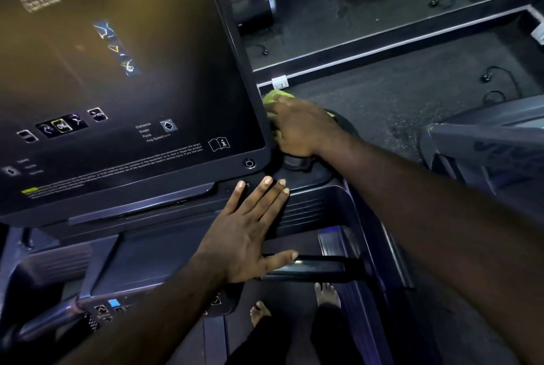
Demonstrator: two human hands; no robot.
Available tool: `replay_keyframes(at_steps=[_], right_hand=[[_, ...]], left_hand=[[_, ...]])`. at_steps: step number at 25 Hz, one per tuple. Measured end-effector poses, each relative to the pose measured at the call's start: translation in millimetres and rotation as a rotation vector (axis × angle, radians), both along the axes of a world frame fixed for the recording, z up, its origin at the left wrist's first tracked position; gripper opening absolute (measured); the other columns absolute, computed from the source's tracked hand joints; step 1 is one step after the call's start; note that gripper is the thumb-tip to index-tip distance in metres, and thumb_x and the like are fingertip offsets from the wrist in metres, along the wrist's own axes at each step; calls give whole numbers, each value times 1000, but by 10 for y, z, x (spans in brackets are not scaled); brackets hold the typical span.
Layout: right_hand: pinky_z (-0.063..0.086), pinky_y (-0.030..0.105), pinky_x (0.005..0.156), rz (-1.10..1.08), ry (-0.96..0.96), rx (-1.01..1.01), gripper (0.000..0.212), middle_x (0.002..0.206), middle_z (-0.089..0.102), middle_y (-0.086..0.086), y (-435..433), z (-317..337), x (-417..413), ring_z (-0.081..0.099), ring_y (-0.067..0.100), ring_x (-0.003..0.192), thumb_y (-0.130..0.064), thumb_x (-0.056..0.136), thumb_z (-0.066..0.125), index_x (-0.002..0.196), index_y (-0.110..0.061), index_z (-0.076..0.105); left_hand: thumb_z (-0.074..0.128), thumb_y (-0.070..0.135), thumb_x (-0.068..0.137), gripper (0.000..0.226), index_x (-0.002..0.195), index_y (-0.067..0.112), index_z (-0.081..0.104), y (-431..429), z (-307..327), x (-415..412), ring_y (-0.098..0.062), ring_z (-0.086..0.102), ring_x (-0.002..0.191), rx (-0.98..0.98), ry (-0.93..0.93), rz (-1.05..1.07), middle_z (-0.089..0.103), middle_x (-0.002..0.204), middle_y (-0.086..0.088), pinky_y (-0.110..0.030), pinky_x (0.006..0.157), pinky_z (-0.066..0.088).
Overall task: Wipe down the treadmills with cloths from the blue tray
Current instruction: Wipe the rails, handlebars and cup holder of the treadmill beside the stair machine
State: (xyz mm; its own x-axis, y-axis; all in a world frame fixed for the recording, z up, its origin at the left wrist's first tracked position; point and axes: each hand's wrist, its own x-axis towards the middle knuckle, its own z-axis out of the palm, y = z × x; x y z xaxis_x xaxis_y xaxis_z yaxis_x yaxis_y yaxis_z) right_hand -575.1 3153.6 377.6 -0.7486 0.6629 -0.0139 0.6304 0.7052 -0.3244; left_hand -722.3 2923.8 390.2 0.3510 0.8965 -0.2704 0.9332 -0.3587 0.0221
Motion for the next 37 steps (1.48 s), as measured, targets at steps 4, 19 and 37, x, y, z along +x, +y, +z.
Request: replay_keyframes(at_steps=[4,19,37], right_hand=[[47,46,100,-355,-50,-132,54,146,57,-7,233,5,-69,55,28,133,-72,95,42,143,-49,55],[45,52,108,-1023,17,-355,91,152,52,20,-1561,-64,1147,54,43,135,-78,90,54,162,-28,27],[37,52,114,-1053,-104,-318,70,169,33,-2,-2501,3,1369,46,35,146,-72,101,33,163,-43,20]], left_hand=[[22,91,91,107,167,21,-4,0,-3,-10,-13,-23,159,-11,6,4,-16,174,8,-50,127,-14],[23,101,80,118,165,19,18,-83,36,-12,-31,-12,161,-6,-2,-324,-3,175,-16,-51,131,-2],[78,49,79,48,108,12,69,18,-284,564,-17,73,65,-509,-76,-97,74,78,-1,-35,72,62]])
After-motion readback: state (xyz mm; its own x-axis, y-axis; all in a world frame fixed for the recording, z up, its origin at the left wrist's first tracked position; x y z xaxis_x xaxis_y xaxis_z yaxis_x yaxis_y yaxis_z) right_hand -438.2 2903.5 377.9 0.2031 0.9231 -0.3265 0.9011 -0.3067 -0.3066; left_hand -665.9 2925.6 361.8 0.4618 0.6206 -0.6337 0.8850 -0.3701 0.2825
